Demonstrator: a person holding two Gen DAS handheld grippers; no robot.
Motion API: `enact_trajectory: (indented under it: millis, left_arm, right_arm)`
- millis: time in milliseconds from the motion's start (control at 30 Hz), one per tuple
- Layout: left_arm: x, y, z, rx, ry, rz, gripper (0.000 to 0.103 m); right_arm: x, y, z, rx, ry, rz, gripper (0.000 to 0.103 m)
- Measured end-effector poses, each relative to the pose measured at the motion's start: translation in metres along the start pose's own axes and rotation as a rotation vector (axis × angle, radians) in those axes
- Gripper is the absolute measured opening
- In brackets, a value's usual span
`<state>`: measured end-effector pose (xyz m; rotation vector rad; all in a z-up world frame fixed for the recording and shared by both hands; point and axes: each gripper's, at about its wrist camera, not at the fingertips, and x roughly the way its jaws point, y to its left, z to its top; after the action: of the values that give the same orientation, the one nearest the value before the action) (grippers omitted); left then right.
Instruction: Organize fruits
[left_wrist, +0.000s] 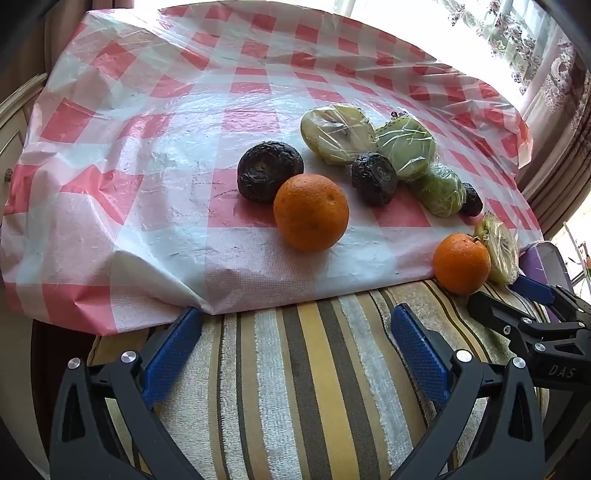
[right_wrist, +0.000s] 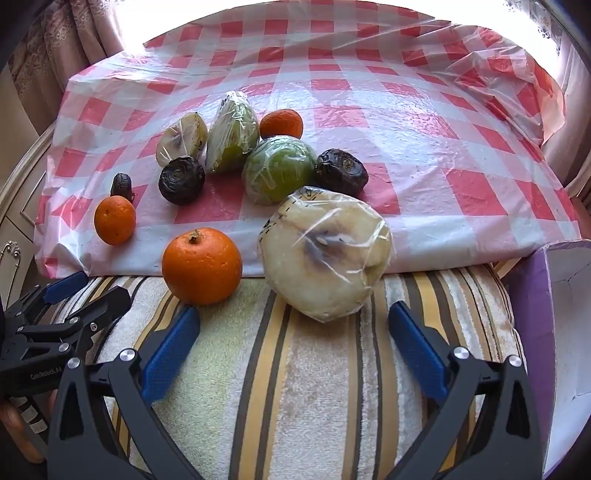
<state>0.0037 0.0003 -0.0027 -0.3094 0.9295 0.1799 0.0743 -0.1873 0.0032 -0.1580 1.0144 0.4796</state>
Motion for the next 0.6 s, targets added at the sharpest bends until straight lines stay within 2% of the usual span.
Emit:
enact_trajectory:
  millis: [600]
  left_arm:
    - [0.0005, 0.0006, 0.0000, -0.001, 0.002, 0.000, 0.099]
  right_arm:
    - [-0.0018, 0.0015, -0.0012, -0.001, -0.020, -0.003, 0.102]
